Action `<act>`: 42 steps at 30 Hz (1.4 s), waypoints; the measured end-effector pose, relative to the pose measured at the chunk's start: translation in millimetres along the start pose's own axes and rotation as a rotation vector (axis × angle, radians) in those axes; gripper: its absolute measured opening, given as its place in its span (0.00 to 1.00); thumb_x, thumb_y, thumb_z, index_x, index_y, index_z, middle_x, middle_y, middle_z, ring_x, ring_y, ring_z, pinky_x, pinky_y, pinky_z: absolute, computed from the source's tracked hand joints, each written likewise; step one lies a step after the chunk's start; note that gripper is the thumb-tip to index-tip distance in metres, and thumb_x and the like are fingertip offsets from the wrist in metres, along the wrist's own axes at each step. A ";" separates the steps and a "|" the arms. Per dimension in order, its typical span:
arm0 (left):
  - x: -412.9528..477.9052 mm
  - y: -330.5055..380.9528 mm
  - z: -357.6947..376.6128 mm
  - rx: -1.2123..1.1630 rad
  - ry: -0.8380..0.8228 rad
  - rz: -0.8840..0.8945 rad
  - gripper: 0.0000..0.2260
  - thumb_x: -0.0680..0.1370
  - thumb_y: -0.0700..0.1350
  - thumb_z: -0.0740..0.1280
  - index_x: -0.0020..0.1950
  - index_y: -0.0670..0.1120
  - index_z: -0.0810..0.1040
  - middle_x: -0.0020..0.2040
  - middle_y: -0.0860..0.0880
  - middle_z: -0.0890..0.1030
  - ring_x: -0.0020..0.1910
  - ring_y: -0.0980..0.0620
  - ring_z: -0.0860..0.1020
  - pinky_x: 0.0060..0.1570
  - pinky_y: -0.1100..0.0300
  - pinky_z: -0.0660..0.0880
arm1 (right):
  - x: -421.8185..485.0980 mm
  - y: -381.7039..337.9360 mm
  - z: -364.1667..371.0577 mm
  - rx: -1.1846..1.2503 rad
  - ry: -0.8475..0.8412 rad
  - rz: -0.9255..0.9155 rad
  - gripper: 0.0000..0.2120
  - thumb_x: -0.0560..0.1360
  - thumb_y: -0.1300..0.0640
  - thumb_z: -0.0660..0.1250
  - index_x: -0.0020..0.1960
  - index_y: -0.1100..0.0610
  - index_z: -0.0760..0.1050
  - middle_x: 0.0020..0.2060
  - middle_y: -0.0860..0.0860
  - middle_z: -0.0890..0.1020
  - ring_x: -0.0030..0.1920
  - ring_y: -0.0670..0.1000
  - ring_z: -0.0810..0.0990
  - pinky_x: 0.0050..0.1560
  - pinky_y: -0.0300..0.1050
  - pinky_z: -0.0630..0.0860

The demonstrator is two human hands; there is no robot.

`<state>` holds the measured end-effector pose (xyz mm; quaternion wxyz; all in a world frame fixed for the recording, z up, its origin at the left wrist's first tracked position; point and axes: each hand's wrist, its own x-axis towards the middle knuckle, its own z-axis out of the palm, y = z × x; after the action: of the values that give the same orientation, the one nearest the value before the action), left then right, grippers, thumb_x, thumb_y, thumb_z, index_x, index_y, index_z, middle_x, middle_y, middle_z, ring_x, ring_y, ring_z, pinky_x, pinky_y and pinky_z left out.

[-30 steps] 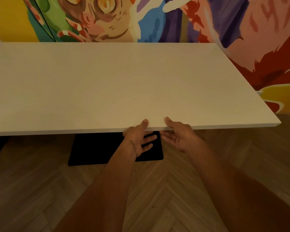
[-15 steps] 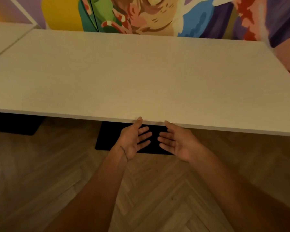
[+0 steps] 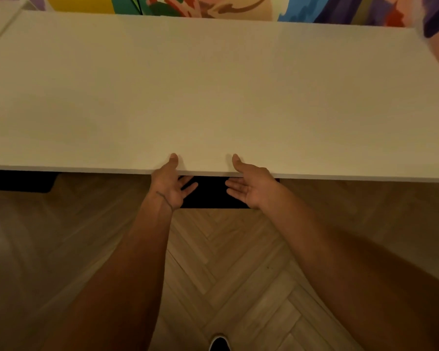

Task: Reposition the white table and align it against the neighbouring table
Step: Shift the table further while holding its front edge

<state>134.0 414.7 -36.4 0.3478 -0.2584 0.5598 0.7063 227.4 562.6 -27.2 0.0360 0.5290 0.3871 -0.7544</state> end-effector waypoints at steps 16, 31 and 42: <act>11.8 0.2 -0.8 0.148 0.019 -0.037 0.20 0.78 0.55 0.74 0.65 0.47 0.78 0.56 0.49 0.84 0.52 0.51 0.85 0.47 0.48 0.83 | 16.6 4.4 18.3 0.151 0.130 -0.006 0.28 0.73 0.52 0.78 0.67 0.61 0.72 0.52 0.56 0.83 0.45 0.53 0.86 0.37 0.49 0.85; 18.4 -5.5 0.0 0.137 0.083 0.022 0.26 0.78 0.56 0.73 0.71 0.46 0.74 0.57 0.49 0.84 0.44 0.52 0.86 0.30 0.59 0.80 | 26.6 5.9 14.7 0.188 0.114 0.010 0.30 0.72 0.54 0.78 0.68 0.62 0.71 0.52 0.59 0.83 0.45 0.55 0.86 0.37 0.51 0.85; 23.8 0.4 2.3 0.161 0.101 0.028 0.26 0.78 0.55 0.74 0.71 0.46 0.72 0.54 0.50 0.84 0.44 0.52 0.86 0.37 0.56 0.80 | 28.4 3.8 21.4 0.212 0.127 -0.020 0.32 0.72 0.55 0.78 0.69 0.62 0.68 0.53 0.60 0.82 0.45 0.56 0.86 0.37 0.51 0.85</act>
<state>118.9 421.8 -53.5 0.3288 -0.2568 0.6352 0.6500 200.2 556.7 -49.7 -0.0524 0.5727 0.3118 -0.7564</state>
